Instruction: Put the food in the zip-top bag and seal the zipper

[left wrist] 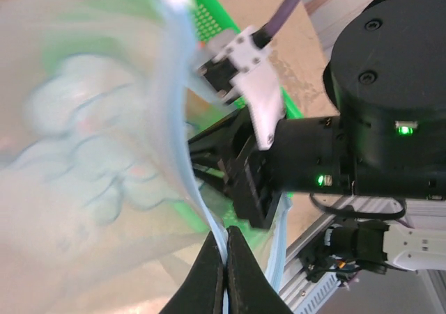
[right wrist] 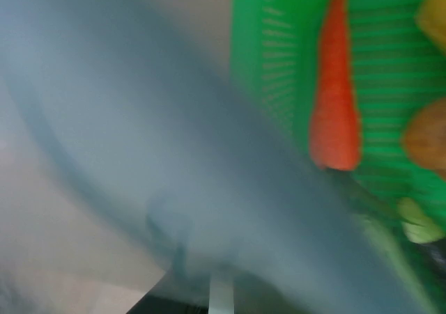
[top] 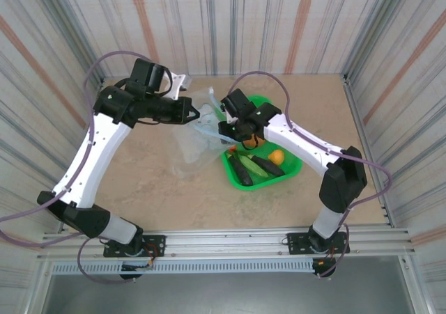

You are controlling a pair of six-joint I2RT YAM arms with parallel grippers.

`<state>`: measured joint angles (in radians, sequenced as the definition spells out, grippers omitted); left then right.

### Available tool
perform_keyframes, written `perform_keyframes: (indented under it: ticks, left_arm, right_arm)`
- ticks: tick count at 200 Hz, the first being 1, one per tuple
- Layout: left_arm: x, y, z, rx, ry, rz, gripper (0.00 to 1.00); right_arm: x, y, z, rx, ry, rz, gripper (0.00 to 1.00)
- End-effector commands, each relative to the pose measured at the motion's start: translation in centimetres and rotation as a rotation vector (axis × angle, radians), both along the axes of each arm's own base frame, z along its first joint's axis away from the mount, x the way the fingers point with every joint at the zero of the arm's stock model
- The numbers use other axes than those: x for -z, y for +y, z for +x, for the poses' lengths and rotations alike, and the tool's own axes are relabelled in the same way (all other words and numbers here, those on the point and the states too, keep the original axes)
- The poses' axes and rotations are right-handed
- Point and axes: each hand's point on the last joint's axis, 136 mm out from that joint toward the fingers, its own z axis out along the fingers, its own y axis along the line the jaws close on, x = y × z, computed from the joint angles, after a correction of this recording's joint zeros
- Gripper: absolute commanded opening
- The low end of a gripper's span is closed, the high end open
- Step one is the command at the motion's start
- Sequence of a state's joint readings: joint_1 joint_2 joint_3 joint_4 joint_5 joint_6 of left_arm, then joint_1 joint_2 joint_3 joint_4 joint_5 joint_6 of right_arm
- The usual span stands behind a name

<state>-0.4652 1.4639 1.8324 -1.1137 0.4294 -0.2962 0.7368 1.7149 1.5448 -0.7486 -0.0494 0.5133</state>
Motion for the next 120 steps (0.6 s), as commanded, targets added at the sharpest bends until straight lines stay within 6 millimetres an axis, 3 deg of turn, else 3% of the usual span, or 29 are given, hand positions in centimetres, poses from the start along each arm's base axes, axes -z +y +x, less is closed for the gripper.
perform_keyframes:
  ticks: [1,30,48,74,101,120]
  left_arm:
    - [-1.2,1.6,-1.4,-0.001,-0.038,0.049,0.00]
    - [-0.5,0.3,-1.6,0.039,0.002,0.015,0.00]
    - [0.4,-0.3,-1.6,0.057,0.024,0.017,0.00]
    - [1.3,-1.1,-1.7,0.083,0.049,0.022,0.00]
    - [2.7,-0.5,-1.2,0.069,0.055,0.075,0.00]
    - [4.7,0.5,-0.2,0.037,0.104,0.092,0.00]
  right_arm:
    - [-0.9,-2.7,1.0,0.092,-0.056,-0.032,0.15]
    - [-3.0,1.5,-1.0,-0.074,-0.053,0.123,0.27]
    - [-4.8,3.0,-1.6,-0.113,-0.073,0.200,0.36]
    - [-6.7,3.7,-1.8,-0.130,-0.079,0.251,0.68]
    - [-10.1,4.1,-2.8,-0.195,-0.122,0.345,0.71]
    - [-12.4,3.3,-3.3,-0.209,-0.147,0.403,0.69]
